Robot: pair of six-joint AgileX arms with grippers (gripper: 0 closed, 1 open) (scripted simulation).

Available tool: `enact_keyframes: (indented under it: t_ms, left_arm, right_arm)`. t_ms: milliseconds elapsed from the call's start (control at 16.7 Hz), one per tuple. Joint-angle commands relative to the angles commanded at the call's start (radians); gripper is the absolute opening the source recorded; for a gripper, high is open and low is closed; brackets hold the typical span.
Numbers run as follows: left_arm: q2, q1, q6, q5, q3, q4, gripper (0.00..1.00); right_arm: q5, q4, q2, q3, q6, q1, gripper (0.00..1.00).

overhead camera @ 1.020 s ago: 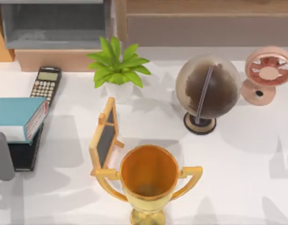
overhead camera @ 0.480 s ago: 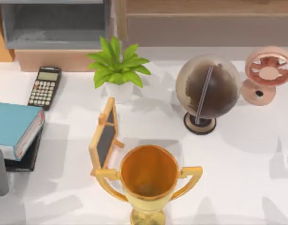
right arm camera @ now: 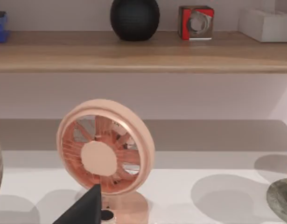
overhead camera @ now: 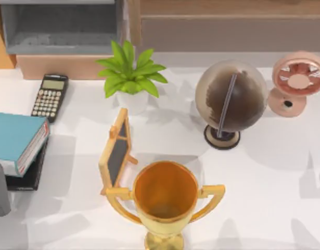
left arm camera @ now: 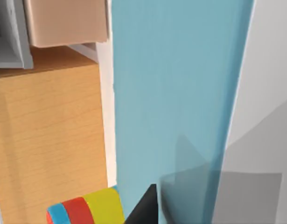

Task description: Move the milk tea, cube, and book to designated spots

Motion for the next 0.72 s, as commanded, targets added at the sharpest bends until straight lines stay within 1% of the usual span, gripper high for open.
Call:
enact_keyframes:
  t_ms: [60,720]
  left_arm:
    - [0.0,0.0,0.0,0.0,0.0,0.0,0.0]
    - [0.0,0.0,0.0,0.0,0.0,0.0,0.83]
  right_arm:
    - [0.0,0.0,0.0,0.0,0.0,0.0,1.0]
    - [0.0,0.0,0.0,0.0,0.0,0.0,1.0]
